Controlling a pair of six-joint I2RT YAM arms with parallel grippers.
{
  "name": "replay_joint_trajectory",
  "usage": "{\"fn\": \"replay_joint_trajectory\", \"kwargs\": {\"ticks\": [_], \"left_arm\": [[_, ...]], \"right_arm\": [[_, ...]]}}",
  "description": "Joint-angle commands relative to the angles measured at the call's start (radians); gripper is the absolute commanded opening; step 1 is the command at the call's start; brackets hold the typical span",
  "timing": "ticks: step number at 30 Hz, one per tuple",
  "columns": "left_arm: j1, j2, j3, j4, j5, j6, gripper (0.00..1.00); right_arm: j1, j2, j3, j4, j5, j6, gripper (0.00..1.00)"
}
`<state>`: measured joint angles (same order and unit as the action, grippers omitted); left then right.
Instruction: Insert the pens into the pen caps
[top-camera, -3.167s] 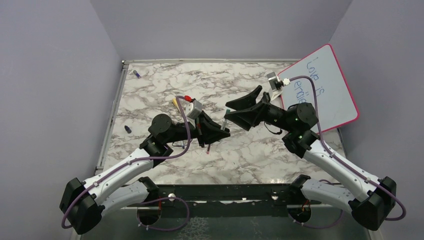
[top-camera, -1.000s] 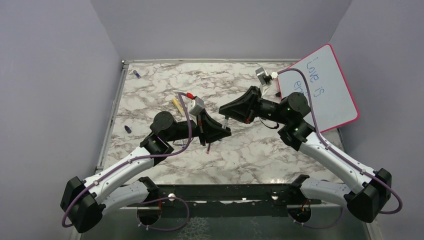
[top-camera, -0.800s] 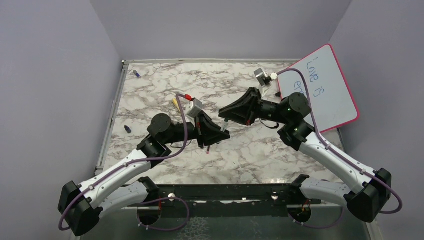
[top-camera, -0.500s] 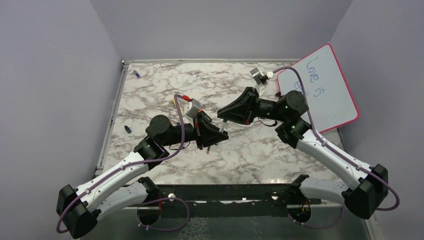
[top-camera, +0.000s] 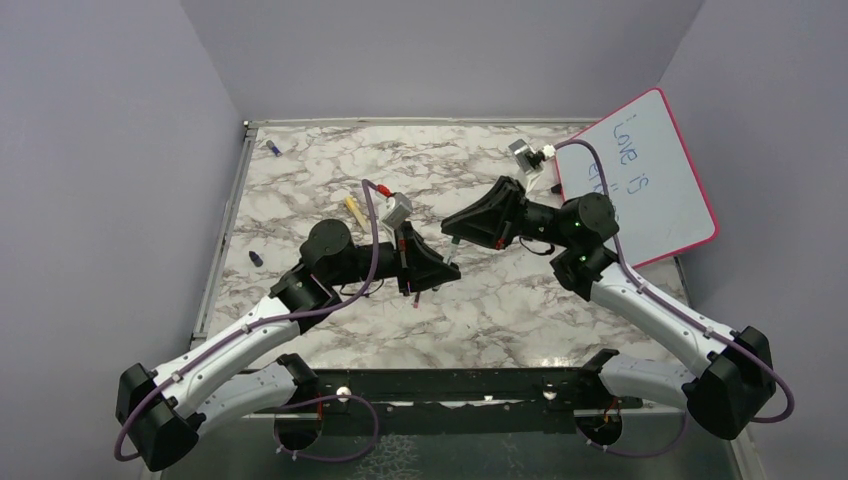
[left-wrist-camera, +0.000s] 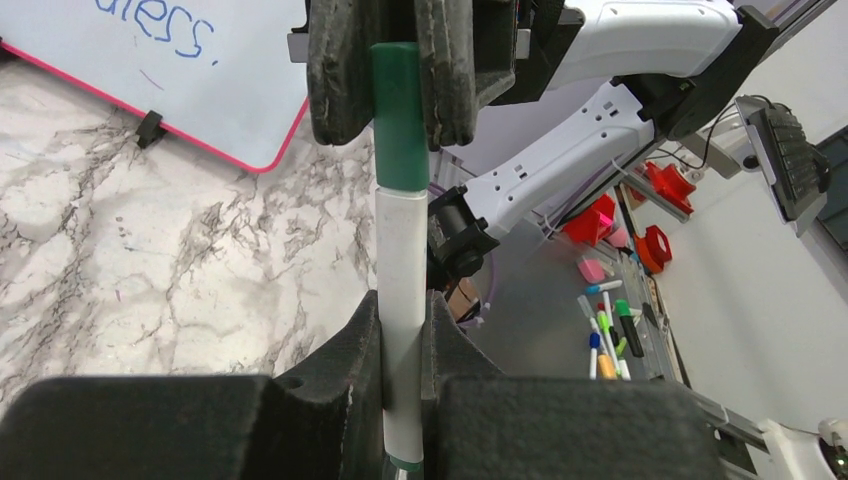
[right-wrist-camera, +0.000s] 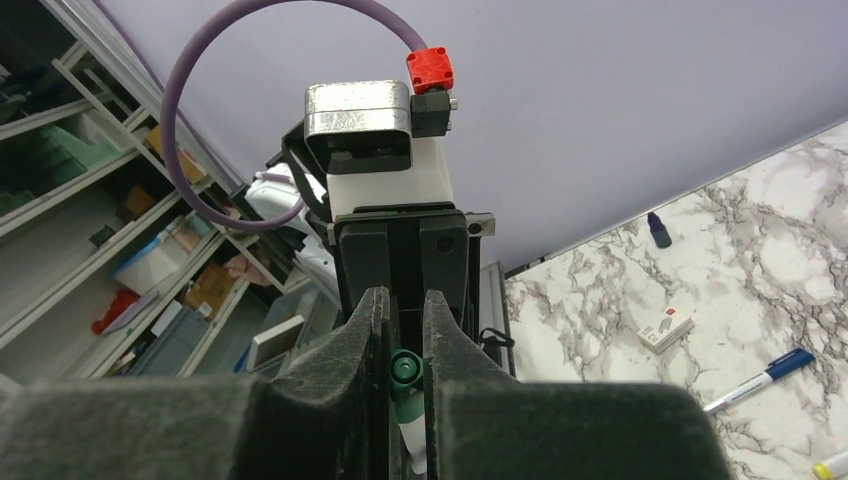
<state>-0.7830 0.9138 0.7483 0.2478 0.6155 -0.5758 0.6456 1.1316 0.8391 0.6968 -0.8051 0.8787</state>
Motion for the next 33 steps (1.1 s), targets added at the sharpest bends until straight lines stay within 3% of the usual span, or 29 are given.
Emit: {"fn": "replay_joint_trajectory", "kwargs": {"ticks": [1,10,14,20,26,33], "left_arm": [[0.056,0.005,0.147,0.239,-0.204,0.000,0.00],[0.059,0.010,0.177,0.275,-0.274,0.007,0.00],[0.059,0.022,0.170,0.311,-0.298,0.001,0.00],[0.059,0.036,0.156,0.367,-0.344,-0.007,0.00],[0.084,0.022,0.152,0.377,-0.365,-0.018,0.00],[0.141,0.023,0.157,0.382,-0.258,-0.054,0.00]], "right_arm": [[0.046,0.002,-0.088,-0.079,-0.263,0.113,0.01],[0.048,0.005,-0.155,0.047,-0.249,0.180,0.01],[0.057,-0.030,-0.149,-0.048,-0.182,0.112,0.01],[0.069,-0.033,-0.179,-0.007,-0.176,0.123,0.01],[0.070,-0.038,-0.160,0.015,-0.282,0.126,0.01],[0.069,-0.016,-0.067,-0.140,-0.431,0.107,0.01]]}}
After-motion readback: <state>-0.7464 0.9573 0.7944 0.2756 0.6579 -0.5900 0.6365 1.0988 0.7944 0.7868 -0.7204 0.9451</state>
